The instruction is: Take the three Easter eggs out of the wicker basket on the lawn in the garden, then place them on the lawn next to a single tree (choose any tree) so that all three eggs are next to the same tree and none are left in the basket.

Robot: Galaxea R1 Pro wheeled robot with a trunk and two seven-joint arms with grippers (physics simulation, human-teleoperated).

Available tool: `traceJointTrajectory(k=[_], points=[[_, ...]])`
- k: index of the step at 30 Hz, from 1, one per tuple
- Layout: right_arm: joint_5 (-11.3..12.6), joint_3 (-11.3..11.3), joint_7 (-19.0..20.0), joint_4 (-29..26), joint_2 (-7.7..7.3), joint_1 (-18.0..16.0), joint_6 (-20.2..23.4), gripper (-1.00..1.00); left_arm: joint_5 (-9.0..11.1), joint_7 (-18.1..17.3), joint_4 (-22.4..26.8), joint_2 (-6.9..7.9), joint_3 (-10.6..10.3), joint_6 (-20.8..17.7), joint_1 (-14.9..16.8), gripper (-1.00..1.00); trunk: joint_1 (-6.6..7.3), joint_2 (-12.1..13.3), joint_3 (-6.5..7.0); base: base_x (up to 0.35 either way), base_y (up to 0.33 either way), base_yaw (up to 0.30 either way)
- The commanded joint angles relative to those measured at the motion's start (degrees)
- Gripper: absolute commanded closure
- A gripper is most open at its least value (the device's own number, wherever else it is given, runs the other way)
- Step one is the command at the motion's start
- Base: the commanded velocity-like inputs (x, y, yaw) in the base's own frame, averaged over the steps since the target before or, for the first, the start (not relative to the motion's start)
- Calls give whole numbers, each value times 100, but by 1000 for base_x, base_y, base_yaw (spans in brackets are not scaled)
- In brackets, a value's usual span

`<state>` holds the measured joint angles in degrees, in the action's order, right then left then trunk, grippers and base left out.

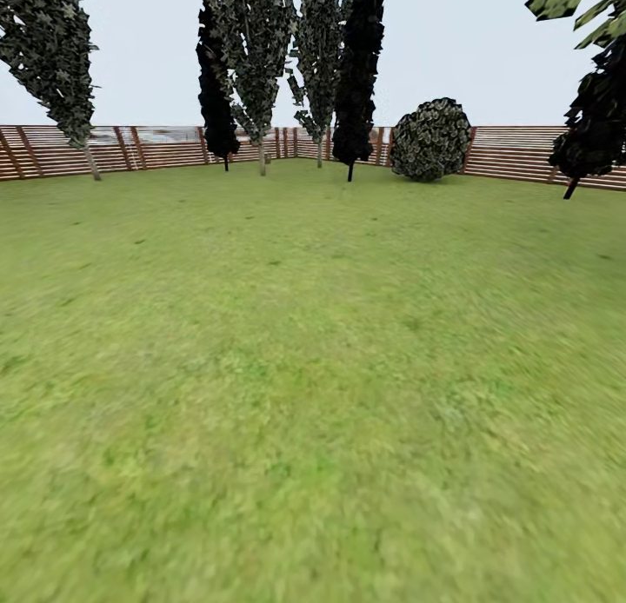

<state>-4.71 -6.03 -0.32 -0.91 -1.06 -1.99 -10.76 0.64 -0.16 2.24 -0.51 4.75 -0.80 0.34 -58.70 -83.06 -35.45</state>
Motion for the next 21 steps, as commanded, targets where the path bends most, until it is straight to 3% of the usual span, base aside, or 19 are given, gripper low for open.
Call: traceJointTrajectory(k=[1,21], points=[[-41,-19,-3,4,2,-3,-14,-100,7,-2,4,-2,44,-8,1,-100,-3,-2,-5,331,0,0],[-33,-19,-3,4,-1,-3,-14,-100,7,-2,4,-2,44,-8,1,-100,-3,-2,-5,331,0,0]])
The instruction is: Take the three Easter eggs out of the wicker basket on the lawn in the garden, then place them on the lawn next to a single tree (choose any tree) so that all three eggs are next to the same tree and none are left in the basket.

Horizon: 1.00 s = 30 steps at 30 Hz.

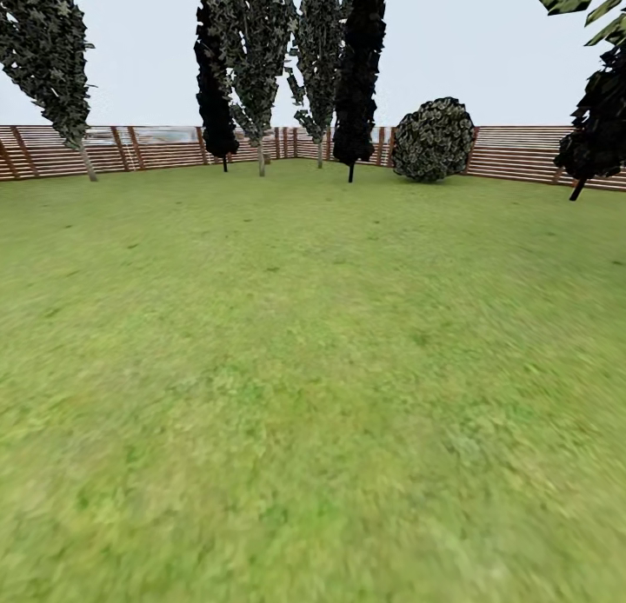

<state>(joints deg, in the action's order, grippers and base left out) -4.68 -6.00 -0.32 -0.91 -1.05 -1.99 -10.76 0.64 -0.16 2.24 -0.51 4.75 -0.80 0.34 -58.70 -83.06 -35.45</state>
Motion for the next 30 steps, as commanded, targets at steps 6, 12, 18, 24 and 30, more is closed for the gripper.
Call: traceJointTrajectory(k=[6,12,18,24,30], points=[[-40,-23,-3,4,1,-3,-14,-100,7,-2,4,-2,44,-8,1,-100,-3,-2,-5,331,0,0],[-37,-23,-3,4,-1,-3,-14,-100,7,-2,4,-2,44,-8,1,-100,-3,-2,-5,331,0,0],[-39,-24,-3,4,3,-3,-14,-100,7,-2,4,-2,44,-8,1,-100,-3,-2,-5,331,0,0],[-37,-24,-3,4,1,-3,-14,-100,7,4,4,-2,50,-8,1,-100,-3,-2,-5,331,0,0],[-41,-24,-3,4,2,-3,-14,-100,7,7,4,-2,52,-8,1,-100,-3,-2,-5,331,0,0]])
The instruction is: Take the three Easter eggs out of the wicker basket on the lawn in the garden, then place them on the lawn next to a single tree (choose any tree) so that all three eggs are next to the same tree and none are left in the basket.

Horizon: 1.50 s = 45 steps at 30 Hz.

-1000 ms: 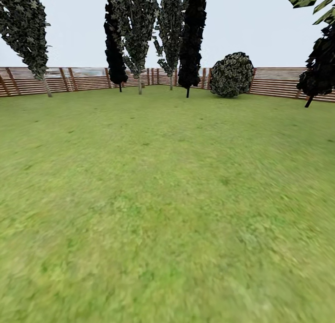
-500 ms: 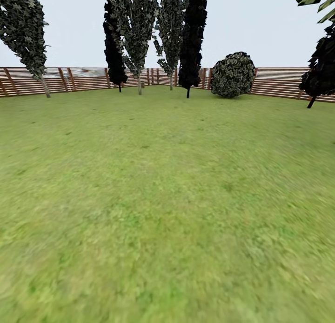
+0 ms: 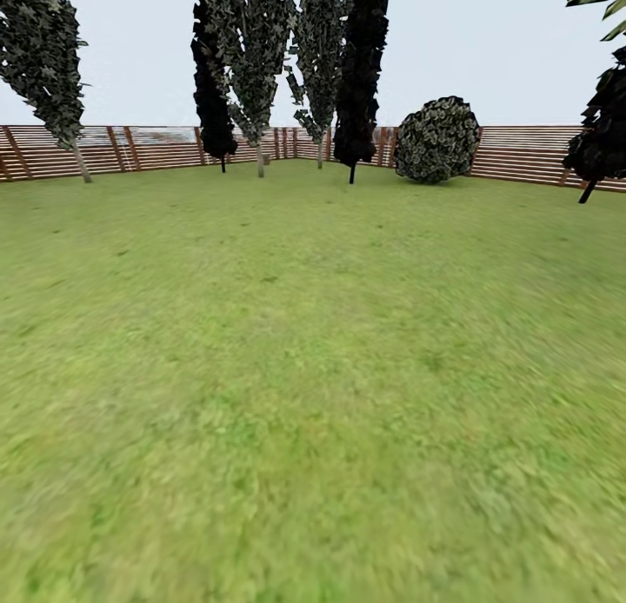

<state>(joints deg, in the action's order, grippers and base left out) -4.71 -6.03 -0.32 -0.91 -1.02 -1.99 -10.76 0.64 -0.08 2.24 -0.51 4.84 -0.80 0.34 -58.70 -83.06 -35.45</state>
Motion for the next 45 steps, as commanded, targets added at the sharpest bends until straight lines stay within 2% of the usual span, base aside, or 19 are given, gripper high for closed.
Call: traceJointTrajectory(k=[1,45], points=[[-38,-21,-3,4,0,-3,-14,-100,7,-1,4,-2,44,-8,1,-100,-3,-2,-5,331,0,0],[1,-8,9,28,-5,-3,-8,-100,-55,34,-5,-63,9,-14,1,-100,-3,-2,-5,331,0,0]])
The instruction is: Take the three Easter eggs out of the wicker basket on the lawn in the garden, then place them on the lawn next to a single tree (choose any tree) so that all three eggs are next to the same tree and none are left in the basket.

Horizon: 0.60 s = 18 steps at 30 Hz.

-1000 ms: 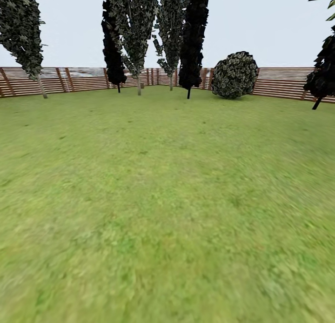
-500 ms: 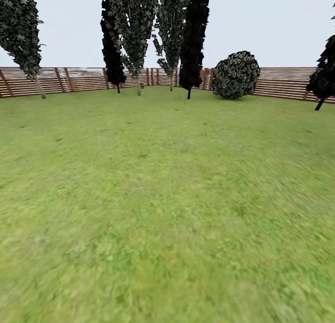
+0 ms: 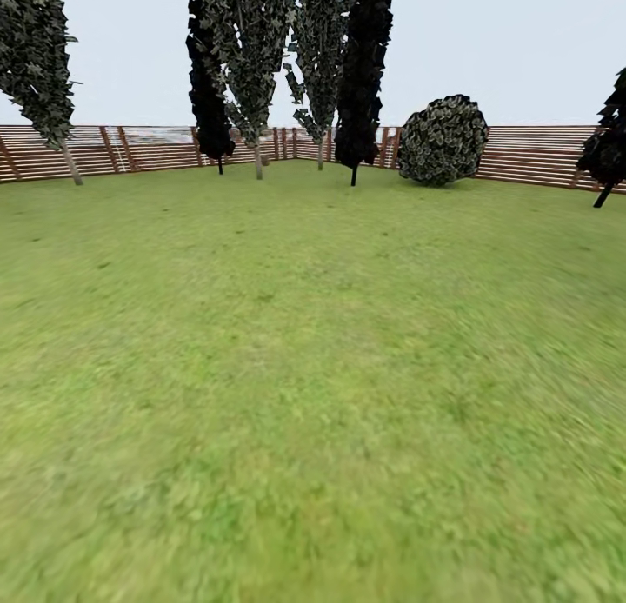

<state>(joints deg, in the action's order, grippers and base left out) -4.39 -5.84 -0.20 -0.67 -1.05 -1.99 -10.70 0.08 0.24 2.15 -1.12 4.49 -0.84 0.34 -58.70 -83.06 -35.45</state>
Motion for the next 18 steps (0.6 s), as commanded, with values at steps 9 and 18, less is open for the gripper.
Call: traceJointTrajectory(k=[9,18], points=[[-40,-33,3,20,-20,-3,-6,-100,1,3,4,-2,47,-6,1,-100,-3,-2,-5,331,0,0],[-32,-40,-5,32,-27,-3,-2,-100,1,7,4,-2,52,-4,1,-100,-3,-2,-5,331,0,0]])
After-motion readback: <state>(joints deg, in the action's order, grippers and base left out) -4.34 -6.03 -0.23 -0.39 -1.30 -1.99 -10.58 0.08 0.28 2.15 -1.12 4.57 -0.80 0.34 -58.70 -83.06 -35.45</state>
